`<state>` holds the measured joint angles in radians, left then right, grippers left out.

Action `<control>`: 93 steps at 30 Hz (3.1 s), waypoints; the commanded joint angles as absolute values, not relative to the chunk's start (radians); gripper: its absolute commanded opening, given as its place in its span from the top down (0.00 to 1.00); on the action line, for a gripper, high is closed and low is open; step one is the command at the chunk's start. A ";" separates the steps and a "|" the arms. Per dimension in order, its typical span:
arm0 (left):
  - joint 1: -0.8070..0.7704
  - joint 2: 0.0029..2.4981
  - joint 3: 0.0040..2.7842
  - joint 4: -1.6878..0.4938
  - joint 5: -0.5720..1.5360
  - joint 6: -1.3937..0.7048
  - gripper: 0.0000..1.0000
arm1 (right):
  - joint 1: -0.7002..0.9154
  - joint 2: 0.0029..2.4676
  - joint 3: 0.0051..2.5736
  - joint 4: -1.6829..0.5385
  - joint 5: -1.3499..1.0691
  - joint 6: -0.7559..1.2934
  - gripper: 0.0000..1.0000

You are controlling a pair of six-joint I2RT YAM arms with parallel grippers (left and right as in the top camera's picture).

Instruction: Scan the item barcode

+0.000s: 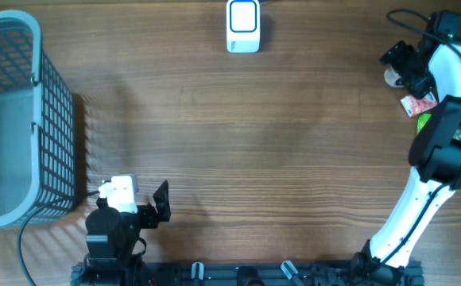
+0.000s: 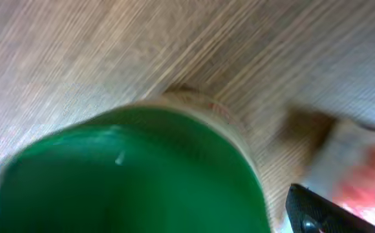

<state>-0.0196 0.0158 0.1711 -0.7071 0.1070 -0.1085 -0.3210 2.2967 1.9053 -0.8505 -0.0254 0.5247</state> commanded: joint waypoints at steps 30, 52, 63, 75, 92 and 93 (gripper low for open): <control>-0.026 0.013 0.165 -0.707 0.122 -0.085 0.00 | -0.127 0.912 2.002 -1.504 -0.046 0.500 0.00; -0.026 0.013 0.165 -0.707 0.122 -0.086 0.00 | -0.083 0.538 1.697 -1.145 0.026 0.207 0.00; -0.026 0.013 0.165 -0.707 0.122 -0.086 0.00 | 0.088 0.169 0.971 -0.439 0.012 0.187 0.00; -0.026 0.013 0.165 -0.707 0.122 -0.085 0.00 | 0.097 0.005 0.359 0.108 -0.034 0.246 0.00; -0.026 0.013 0.165 -0.707 0.122 -0.086 0.00 | -0.009 0.003 0.073 0.164 -0.015 0.236 0.00; -0.026 0.013 0.165 -0.707 0.122 -0.085 0.00 | -0.012 0.003 0.059 0.164 -0.014 0.235 0.00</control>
